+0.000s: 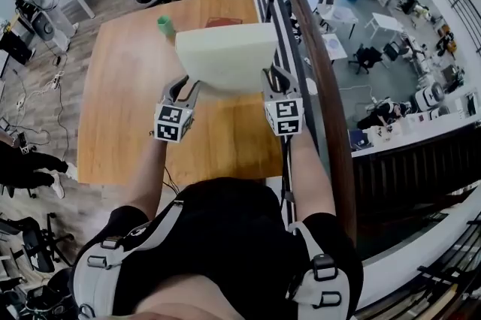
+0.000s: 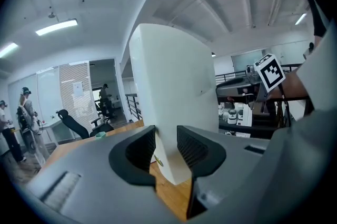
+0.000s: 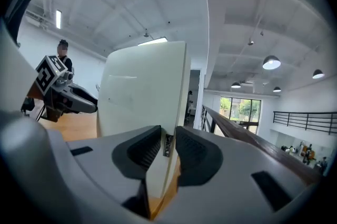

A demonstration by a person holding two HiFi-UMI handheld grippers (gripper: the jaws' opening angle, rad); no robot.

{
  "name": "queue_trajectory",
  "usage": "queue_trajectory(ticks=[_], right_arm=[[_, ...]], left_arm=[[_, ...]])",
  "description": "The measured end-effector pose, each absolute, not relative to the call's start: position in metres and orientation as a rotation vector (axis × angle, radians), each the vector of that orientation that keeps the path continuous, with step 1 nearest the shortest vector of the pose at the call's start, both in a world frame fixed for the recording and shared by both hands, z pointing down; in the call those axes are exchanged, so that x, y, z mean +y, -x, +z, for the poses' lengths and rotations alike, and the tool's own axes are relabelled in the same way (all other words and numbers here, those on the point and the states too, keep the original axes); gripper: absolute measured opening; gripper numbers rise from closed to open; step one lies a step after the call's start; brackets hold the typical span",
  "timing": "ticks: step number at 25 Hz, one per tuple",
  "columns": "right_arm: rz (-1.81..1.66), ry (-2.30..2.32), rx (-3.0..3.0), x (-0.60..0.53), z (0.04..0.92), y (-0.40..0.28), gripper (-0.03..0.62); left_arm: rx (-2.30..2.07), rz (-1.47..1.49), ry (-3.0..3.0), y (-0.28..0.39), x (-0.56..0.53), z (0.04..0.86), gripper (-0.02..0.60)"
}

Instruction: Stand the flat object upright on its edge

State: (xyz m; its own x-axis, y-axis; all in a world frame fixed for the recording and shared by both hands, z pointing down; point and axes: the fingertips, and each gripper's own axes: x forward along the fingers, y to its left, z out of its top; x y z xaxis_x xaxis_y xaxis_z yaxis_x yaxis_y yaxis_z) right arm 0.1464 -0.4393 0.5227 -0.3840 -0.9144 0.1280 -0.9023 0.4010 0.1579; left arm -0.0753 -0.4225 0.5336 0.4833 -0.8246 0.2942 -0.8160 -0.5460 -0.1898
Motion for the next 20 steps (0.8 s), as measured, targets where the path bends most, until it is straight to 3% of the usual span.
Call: queue_trajectory(ticks=[13, 20], right_arm=[[-0.02, -1.607, -2.337, -0.442, 0.598, -0.166, 0.091], [0.021, -1.626, -2.349, -0.444, 0.605, -0.167, 0.091]], left_arm=[[1.537, -0.739, 2.72, 0.052, -0.424, 0.62, 0.121], [1.541, -0.77, 2.694, 0.054, -0.431, 0.622, 0.121]])
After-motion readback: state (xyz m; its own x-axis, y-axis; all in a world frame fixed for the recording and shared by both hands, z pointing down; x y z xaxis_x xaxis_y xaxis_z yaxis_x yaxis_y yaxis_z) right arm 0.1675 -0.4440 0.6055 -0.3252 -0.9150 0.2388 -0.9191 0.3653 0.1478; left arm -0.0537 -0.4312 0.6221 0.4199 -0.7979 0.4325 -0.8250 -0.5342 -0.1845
